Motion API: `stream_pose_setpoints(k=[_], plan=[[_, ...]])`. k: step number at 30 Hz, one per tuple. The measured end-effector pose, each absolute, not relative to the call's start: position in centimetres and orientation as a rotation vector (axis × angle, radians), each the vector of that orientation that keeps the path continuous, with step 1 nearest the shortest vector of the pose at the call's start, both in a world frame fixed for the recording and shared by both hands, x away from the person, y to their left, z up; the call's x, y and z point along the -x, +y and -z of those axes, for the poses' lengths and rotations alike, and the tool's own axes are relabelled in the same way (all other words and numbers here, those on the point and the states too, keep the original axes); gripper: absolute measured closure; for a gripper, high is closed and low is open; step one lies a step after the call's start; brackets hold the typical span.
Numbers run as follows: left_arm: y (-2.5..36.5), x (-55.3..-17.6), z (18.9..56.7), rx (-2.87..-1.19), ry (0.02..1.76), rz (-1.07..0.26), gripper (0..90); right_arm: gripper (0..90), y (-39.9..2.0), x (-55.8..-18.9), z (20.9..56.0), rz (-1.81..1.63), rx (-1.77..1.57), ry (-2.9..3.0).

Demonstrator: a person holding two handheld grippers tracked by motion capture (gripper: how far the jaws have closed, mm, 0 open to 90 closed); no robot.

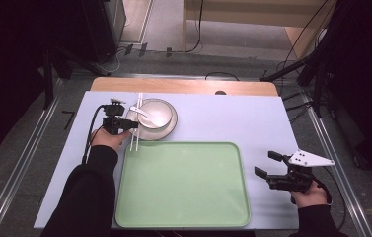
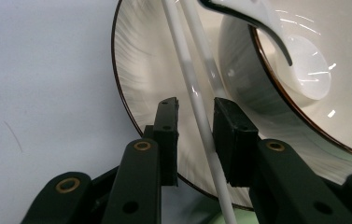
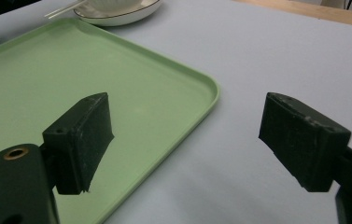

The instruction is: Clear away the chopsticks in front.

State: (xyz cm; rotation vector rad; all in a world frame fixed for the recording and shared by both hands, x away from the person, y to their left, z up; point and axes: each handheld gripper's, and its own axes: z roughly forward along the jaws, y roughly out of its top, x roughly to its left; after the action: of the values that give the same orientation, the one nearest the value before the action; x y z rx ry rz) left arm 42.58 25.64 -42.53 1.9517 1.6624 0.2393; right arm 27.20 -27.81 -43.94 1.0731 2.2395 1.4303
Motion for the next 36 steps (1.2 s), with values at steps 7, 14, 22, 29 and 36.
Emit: stream_pose_setpoints(k=[7, 14, 22, 29, 36], plan=[[25.9, -42.9, 43.0, -1.912, 1.705, -0.202, 78.8, 17.8, -27.8, -27.2, 43.9, -1.430, -1.073, 2.241], [26.2, -43.1, 43.2, -1.865, 1.748, -0.159, 84.4, 17.8, -27.8, -27.2, 43.9, -1.430, -1.072, 2.239], [26.4, -43.2, 43.0, -1.828, 1.778, -0.147, 85.4, 17.8, -27.8, -27.2, 43.9, -1.427, -1.067, 2.247], [27.7, -42.8, 42.0, -1.789, 1.770, -0.128, 85.7, 17.7, -27.8, -27.2, 44.0, -1.436, -1.069, 2.252], [29.5, -42.0, 40.6, -1.746, 1.765, -0.119, 85.9, 17.8, -27.7, -27.2, 44.0, -1.431, -1.066, 2.261]])
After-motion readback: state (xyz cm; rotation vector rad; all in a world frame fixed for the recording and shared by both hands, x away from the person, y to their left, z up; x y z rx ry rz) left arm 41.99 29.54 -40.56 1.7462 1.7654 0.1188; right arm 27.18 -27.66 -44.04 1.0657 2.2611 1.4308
